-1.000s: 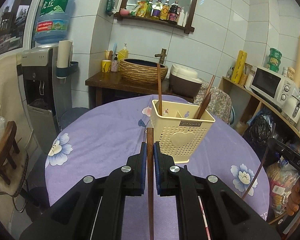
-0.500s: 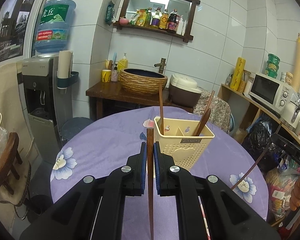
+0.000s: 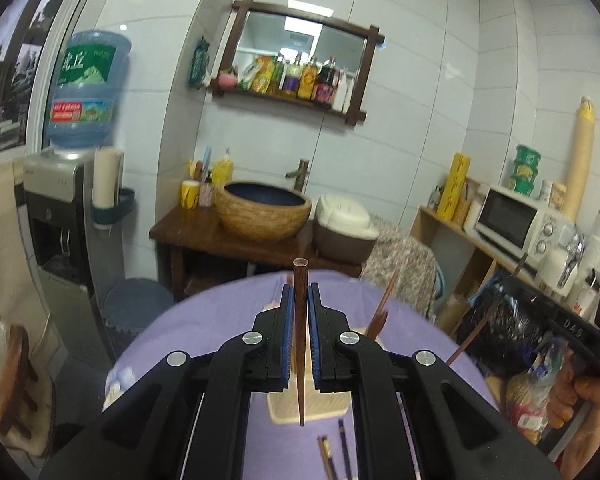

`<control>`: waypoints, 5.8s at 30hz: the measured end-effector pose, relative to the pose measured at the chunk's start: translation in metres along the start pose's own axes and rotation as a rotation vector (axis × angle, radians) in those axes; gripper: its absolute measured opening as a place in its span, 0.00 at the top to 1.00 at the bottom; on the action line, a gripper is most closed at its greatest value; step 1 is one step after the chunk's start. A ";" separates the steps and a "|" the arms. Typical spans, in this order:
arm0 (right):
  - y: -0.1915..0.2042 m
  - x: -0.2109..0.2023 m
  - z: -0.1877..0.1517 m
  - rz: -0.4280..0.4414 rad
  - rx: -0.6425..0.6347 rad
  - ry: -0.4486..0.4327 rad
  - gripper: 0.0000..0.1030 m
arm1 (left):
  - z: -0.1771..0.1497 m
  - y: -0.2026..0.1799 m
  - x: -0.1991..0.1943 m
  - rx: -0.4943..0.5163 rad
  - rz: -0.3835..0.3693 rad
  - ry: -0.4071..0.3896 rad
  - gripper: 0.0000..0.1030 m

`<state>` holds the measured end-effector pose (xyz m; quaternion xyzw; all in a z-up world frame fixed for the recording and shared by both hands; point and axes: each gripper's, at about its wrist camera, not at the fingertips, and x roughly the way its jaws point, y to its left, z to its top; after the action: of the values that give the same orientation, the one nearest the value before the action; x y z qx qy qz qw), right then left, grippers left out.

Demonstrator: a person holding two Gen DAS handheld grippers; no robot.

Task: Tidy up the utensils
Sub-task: 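Carry both brown chopsticks up to the caddy and lower them in, then open both grippers to release the chopsticks into the caddy, then move the right gripper over a metal spoon and close on its handle, then lower the left gripper onto the black chopstick and close on it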

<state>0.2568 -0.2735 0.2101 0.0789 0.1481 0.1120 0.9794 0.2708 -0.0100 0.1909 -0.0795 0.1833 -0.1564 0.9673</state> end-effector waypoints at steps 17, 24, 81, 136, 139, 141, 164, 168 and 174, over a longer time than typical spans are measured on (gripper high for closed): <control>0.034 0.078 0.011 -0.081 -0.041 -0.017 0.94 | 0.033 -0.023 0.070 0.003 0.026 -0.034 0.92; 0.019 0.104 -0.034 -0.079 -0.009 0.079 0.94 | -0.020 -0.015 0.102 0.003 0.045 0.088 0.92; 0.019 0.031 -0.304 -0.167 -0.097 0.597 0.66 | -0.245 0.022 0.018 0.042 0.173 0.414 0.22; -0.015 0.046 -0.291 -0.073 -0.026 0.651 0.95 | -0.225 -0.034 0.056 0.135 0.034 0.429 0.23; -0.015 0.046 -0.291 -0.075 -0.027 0.647 0.95 | -0.225 -0.036 0.060 0.150 0.032 0.442 0.26; -0.019 0.044 -0.290 -0.070 -0.004 0.637 0.95 | -0.227 -0.038 0.065 0.150 0.013 0.459 0.30; -0.046 -0.014 -0.253 -0.079 0.118 0.433 0.95 | -0.220 -0.087 0.194 0.208 0.004 0.632 0.65; -0.047 -0.014 -0.252 -0.079 0.125 0.427 0.95 | -0.222 -0.086 0.196 0.206 0.019 0.628 0.70; -0.047 -0.014 -0.251 -0.079 0.130 0.421 0.95 | -0.222 -0.087 0.196 0.215 0.061 0.613 0.91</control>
<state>0.1759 -0.2912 -0.0318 0.1111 0.3593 0.0777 0.9233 0.3366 -0.1784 -0.0593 0.0796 0.4507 -0.1627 0.8741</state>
